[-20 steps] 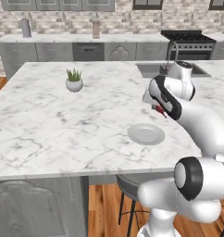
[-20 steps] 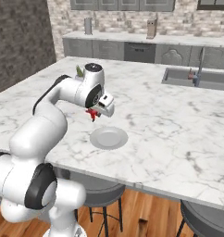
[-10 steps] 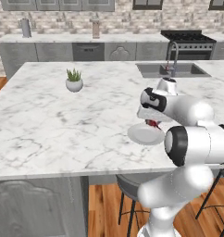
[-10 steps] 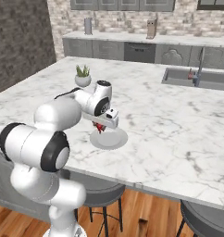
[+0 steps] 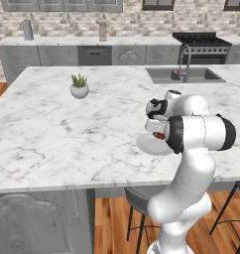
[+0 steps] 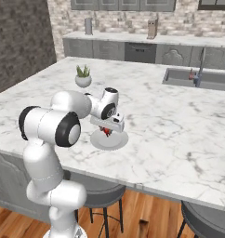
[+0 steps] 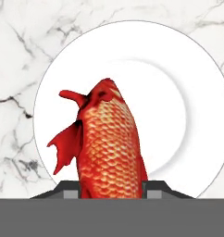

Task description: Take the fish from the fridge and place it on the digital scale on the counter by the fridge. Wait a few seconds for a reading, then move it to the plate on the dining counter.

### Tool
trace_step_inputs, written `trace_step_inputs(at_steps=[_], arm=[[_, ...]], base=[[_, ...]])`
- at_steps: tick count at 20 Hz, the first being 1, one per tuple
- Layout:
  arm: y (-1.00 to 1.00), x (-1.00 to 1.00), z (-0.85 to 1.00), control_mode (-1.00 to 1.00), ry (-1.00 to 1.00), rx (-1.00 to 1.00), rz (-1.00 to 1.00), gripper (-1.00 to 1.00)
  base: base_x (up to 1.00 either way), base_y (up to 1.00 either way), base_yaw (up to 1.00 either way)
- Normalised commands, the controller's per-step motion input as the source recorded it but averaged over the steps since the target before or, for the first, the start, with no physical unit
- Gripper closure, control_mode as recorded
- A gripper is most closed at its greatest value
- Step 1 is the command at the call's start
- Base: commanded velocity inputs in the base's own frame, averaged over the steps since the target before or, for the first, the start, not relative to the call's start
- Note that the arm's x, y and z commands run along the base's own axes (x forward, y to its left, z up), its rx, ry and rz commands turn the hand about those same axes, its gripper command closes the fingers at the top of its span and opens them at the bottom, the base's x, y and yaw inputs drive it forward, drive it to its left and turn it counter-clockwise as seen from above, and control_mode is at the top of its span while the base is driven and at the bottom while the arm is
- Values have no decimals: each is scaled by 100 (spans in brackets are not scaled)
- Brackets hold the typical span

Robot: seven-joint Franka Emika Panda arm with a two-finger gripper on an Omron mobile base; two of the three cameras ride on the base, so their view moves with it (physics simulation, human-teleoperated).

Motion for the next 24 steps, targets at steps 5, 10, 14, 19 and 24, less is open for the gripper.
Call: trace_step_inputs(at_steps=[5,10,14,19,24], arm=[[-1,24,-58,-100,3,-4,3,100],[-10,30,-43,-100,1,-2,3,100],[-15,22,-38,-100,0,-2,3,100],[-3,3,-46,-100,1,-4,3,-100],[0,-7,-11,-100,0,-2,1,-100]], base=[[0,0,0],[0,0,0],[0,0,0],[0,0,0],[0,0,0]])
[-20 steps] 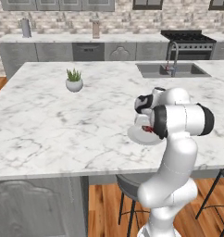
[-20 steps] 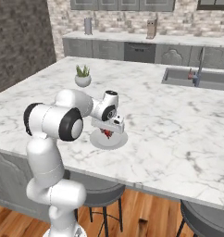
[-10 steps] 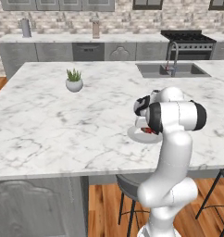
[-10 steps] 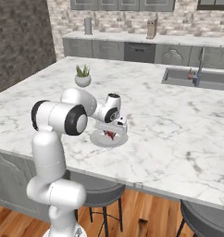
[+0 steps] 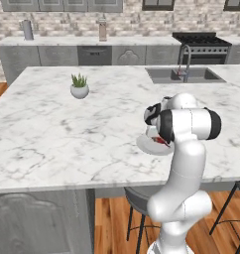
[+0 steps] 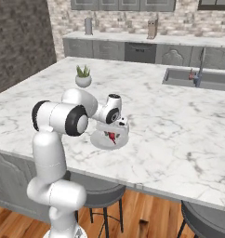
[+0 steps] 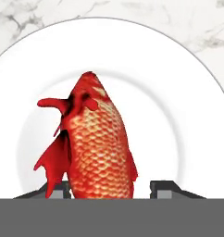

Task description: Take the fish from the fridge and place it on the digital scale on the counter by the fridge. Wait a few seconds for a reading, then move it to the plate on the dining counter.

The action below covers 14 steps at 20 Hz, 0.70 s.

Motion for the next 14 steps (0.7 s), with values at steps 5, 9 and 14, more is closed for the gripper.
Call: trace_step_inputs(at_steps=[5,9,14], arm=[[0,-7,19,-100,-2,0,0,-100],[0,-32,68,-100,-9,0,0,-100],[1,-76,93,-100,-14,0,0,-100]], base=[[0,0,0],[0,0,0],[0,0,0]])
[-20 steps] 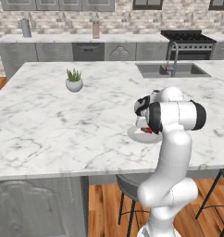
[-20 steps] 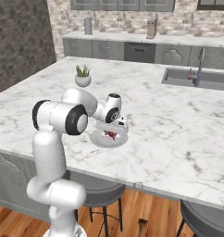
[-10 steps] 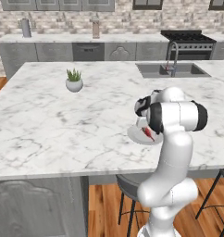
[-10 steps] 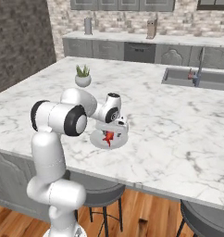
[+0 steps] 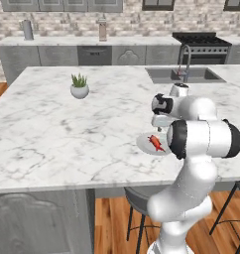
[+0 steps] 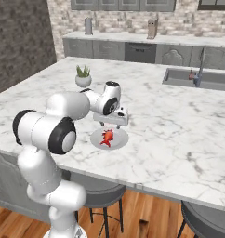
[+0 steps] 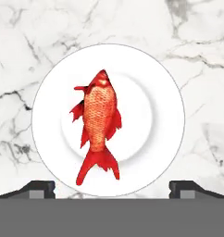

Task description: Take the fish from the fridge and place it on the digital scale on the counter by the fridge. Wait a few seconds for a reading, then move it to the plate on the dining counter.

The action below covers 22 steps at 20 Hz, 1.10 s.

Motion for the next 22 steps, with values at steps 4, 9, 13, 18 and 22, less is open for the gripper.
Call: trace_step_inputs(at_steps=[4,9,13,18,22], arm=[[17,-97,89,-100,-10,0,0,-100],[36,-100,96,-100,-9,0,0,-100],[41,-95,100,-100,-4,0,0,-100],[51,-81,77,-100,0,0,0,-100],[55,-64,54,-100,0,0,0,-100]], base=[[0,0,0],[0,0,0],[0,0,0],[0,0,0],[0,0,0]])
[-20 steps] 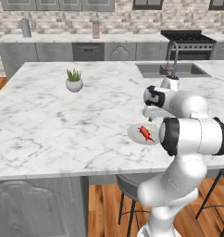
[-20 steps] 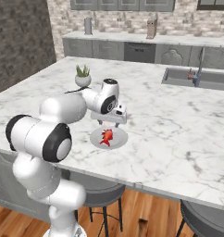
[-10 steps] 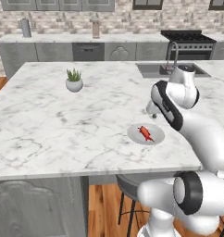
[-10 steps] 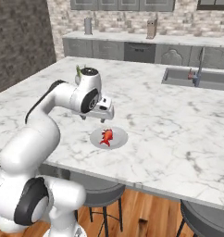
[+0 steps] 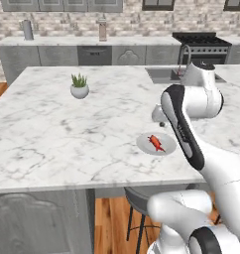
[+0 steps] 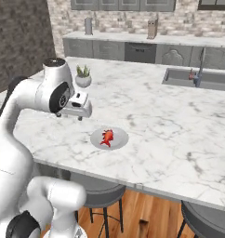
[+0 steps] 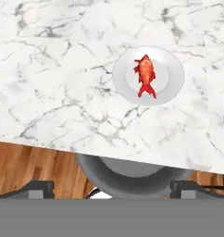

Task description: Take the fish from the fridge and place it on the digital scale on the counter by the fridge. Wait a few seconds for a reading, then move it to the plate on the dining counter.

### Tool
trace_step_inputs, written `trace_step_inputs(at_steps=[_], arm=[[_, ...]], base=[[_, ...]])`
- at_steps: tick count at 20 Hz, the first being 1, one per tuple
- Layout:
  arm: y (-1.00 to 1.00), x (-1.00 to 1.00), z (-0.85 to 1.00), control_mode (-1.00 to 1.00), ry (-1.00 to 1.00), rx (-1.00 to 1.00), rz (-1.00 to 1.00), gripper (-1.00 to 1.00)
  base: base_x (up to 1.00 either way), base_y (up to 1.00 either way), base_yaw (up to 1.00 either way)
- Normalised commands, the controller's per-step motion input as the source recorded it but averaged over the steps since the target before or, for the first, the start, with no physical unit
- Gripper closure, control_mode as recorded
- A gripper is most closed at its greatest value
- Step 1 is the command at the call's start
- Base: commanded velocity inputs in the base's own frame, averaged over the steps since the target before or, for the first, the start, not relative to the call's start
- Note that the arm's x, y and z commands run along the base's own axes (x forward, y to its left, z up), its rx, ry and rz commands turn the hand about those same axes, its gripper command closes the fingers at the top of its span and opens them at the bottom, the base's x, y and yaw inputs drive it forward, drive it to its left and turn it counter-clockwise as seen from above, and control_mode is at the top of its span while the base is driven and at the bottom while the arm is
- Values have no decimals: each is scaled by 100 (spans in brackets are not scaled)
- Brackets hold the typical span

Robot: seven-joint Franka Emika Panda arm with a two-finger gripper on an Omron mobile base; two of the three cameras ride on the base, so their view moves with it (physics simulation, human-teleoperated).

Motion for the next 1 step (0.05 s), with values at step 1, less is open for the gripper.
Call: trace_step_inputs(at_steps=[1], arm=[[60,-56,41,-100,0,0,0,-100]], base=[[0,0,0]])
